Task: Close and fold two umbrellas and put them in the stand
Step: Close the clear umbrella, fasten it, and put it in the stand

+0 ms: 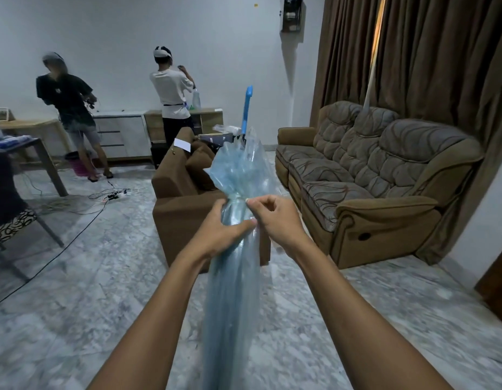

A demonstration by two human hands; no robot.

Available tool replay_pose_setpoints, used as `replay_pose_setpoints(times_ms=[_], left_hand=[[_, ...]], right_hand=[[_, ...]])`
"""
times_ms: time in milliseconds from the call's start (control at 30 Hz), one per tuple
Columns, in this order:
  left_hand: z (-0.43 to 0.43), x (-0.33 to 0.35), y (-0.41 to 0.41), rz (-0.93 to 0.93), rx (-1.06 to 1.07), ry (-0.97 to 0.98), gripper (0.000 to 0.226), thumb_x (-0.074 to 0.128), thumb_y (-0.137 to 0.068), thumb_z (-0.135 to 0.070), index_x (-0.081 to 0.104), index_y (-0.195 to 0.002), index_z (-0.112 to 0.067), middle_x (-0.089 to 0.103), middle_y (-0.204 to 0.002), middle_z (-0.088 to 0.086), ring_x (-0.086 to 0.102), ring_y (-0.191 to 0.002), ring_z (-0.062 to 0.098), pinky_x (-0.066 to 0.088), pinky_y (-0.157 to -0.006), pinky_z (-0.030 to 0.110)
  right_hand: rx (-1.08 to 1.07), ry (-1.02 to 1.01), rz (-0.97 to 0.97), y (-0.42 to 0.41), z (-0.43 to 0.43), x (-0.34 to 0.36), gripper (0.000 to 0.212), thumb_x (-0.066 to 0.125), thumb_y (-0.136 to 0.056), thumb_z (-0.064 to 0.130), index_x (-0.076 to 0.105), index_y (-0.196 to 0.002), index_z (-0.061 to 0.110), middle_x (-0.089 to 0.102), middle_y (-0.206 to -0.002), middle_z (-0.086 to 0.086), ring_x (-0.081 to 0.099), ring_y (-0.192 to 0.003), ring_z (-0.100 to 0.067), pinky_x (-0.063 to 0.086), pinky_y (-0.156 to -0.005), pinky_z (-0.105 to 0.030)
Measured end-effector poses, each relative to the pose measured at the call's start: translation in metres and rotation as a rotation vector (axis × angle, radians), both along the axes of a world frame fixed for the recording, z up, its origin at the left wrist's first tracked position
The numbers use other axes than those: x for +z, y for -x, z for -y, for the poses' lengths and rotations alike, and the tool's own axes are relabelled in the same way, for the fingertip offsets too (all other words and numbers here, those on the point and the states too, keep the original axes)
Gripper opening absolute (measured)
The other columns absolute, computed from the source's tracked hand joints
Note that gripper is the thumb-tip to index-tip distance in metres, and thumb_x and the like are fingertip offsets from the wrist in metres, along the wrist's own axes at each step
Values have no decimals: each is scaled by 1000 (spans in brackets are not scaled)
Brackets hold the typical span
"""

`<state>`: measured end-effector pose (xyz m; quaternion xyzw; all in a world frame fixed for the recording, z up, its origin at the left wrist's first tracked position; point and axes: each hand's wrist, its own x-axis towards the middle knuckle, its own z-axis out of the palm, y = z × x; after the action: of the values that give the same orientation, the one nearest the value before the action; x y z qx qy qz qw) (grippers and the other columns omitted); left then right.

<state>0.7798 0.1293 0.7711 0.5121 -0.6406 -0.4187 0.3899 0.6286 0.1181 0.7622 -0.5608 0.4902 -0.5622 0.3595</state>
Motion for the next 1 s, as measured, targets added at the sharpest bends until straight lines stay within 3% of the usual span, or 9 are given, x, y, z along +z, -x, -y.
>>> replay_pose_setpoints(times_ms=[100, 267, 433, 533, 667, 733, 800, 900, 1000], left_hand=[[3, -10, -6, -43, 109, 86, 52, 76, -81, -26, 52, -127, -22, 64, -112, -3, 64, -93, 9, 50, -69, 19], [6, -18, -13, -375, 233, 24, 46, 72, -83, -11, 60, -127, -19, 72, -111, 5, 71, -91, 17, 57, -75, 28], [0, -14, -20, -698, 54, -85, 36, 62, -88, -1, 61, -123, -9, 73, -92, 11, 70, -72, 20, 58, -62, 28], [-6, -10, -25, -777, -97, -135, 34, 55, -90, -4, 61, -124, -6, 72, -90, 13, 70, -71, 21, 58, -63, 27], [-7, -5, -30, -651, -124, -188, 27, 50, -93, -8, 68, -113, -10, 73, -94, 17, 72, -76, 24, 58, -65, 27], [-3, -3, -34, -405, -13, -138, 23, 58, -88, -22, 74, -105, -20, 68, -110, 20, 69, -95, 27, 56, -74, 30], [2, -1, -36, -128, 115, -38, 28, 66, -75, -39, 75, -100, -29, 62, -120, 13, 67, -103, 23, 54, -78, 30], [-6, 6, -28, 61, 331, 182, 35, 70, -79, -33, 66, -113, -27, 63, -108, -6, 62, -99, 10, 48, -82, 25], [-15, 11, -20, 179, 323, 294, 51, 68, -81, -30, 56, -131, -22, 64, -119, -4, 61, -110, 14, 48, -94, 28]], right_hand=[[111, -41, -32, 0, 2, 3, 11, 69, -90, 22, 73, -86, 13, 72, -77, 1, 67, -69, -7, 57, -68, -26], [152, -95, 119, -2, 7, 3, 9, 73, -87, 17, 76, -88, 9, 76, -81, -3, 72, -76, -12, 58, -70, -25], [157, -161, 143, -10, 14, 1, 21, 79, -81, 28, 78, -92, 10, 78, -95, -6, 73, -97, -22, 56, -93, -46], [277, -226, 262, -14, 13, 6, 19, 74, -86, 19, 74, -95, 3, 76, -96, -12, 73, -84, -19, 60, -80, -35], [272, -248, 327, -17, 13, 9, 10, 71, -88, 11, 71, -92, 2, 75, -91, -11, 74, -75, -13, 58, -62, -24], [234, -234, 321, -18, 13, 5, 15, 71, -88, 11, 71, -94, -2, 75, -89, -12, 73, -76, -15, 58, -62, -24], [191, -205, 300, -20, 14, 1, 22, 71, -88, 13, 70, -97, -7, 75, -88, -14, 73, -76, -18, 57, -60, -24], [97, -167, 268, -26, 15, -3, 25, 72, -87, 16, 71, -96, -7, 74, -84, -14, 70, -71, -18, 55, -58, -24], [41, -111, 211, -29, 13, -1, 20, 73, -87, 17, 74, -91, -3, 75, -80, -12, 70, -71, -20, 60, -67, -33]])
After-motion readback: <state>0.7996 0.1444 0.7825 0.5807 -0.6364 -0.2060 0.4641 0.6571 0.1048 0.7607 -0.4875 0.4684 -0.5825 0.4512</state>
